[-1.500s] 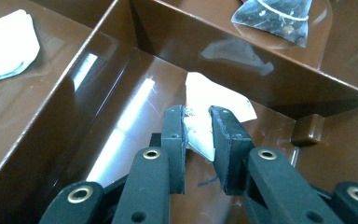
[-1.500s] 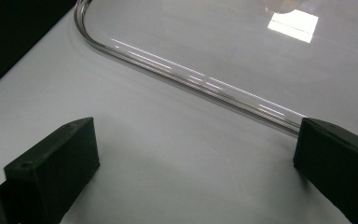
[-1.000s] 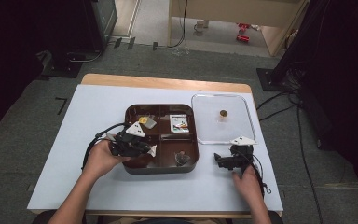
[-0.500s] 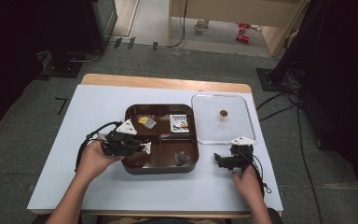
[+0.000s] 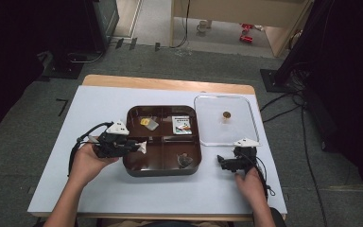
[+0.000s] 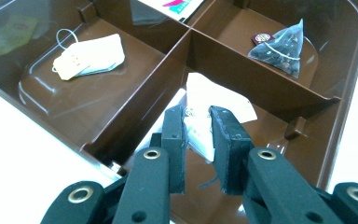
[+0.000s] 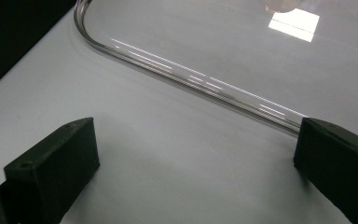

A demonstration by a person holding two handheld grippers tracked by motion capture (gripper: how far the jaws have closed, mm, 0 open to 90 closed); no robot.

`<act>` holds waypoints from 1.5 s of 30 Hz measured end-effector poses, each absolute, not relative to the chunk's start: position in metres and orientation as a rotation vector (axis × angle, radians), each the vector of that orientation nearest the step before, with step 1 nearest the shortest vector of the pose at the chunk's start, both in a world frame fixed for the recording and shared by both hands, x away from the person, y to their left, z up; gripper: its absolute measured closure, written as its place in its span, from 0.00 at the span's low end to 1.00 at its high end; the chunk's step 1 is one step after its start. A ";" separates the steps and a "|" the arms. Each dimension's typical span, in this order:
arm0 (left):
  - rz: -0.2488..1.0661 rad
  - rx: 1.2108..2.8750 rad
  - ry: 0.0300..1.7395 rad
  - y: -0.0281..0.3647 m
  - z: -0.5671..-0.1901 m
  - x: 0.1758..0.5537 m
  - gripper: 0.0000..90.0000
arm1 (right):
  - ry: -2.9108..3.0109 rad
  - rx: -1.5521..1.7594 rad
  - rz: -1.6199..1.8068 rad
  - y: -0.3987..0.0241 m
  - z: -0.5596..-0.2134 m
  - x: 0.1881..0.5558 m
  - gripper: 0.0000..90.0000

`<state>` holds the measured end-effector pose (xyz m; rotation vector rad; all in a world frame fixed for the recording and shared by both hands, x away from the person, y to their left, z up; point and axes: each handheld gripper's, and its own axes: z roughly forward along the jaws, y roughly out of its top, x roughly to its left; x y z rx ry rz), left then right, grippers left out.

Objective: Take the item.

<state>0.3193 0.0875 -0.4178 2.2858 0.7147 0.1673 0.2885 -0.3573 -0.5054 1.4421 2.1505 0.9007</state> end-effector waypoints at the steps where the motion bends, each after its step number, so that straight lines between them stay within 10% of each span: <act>1: 0.167 2.286 0.715 0.087 -0.418 0.319 0.85 | 2.151 1.442 0.901 -0.357 -0.505 0.289 0.00; 45: 0.269 2.201 1.050 0.166 -0.432 0.338 0.85 | 2.150 1.442 0.901 -0.357 -0.505 0.288 0.00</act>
